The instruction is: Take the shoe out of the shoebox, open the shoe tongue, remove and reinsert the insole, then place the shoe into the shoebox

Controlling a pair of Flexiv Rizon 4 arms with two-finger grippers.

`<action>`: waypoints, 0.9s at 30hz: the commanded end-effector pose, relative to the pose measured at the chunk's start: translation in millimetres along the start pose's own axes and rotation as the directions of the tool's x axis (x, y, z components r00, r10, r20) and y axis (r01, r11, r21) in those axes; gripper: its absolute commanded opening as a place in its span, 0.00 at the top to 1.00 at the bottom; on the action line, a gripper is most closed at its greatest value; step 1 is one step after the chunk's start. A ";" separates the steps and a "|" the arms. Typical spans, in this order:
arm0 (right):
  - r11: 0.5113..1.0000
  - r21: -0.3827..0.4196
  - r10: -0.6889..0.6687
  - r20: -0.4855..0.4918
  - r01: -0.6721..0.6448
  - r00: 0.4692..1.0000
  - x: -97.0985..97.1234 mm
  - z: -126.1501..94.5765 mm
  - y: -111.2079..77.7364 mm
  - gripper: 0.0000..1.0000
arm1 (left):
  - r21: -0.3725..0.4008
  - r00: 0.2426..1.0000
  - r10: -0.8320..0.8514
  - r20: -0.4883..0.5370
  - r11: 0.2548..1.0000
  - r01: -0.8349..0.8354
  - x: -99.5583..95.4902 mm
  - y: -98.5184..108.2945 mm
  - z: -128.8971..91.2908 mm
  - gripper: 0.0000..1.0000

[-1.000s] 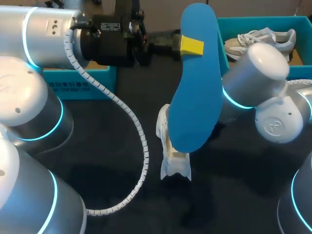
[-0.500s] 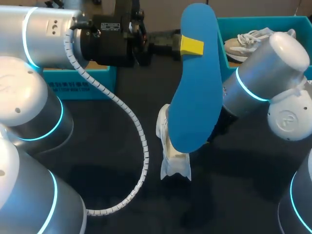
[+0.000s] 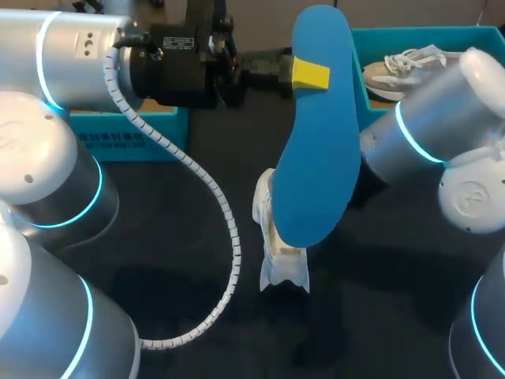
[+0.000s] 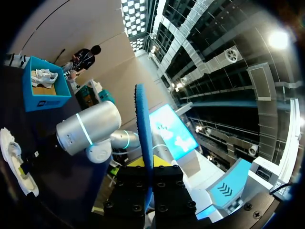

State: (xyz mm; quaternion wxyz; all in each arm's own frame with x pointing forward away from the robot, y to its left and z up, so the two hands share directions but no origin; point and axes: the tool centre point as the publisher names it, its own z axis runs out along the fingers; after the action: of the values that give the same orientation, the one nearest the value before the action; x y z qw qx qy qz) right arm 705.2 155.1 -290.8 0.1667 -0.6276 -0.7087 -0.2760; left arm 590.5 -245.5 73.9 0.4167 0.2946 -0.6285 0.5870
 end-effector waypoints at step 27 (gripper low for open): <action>0.988 -0.137 -0.015 -0.530 -0.068 0.848 43.3 -89.6 0.6 0.00 | 0.001 1.000 0.000 0.001 1.000 0.000 -0.4 0.3 1.9 1.00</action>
State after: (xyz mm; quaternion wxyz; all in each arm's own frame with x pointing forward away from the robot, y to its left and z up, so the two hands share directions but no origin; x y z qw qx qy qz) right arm 704.6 148.8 -196.6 0.2784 -0.5724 -0.6331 -0.4405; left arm 590.5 -245.4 73.9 0.4167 0.2947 -0.6285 0.5870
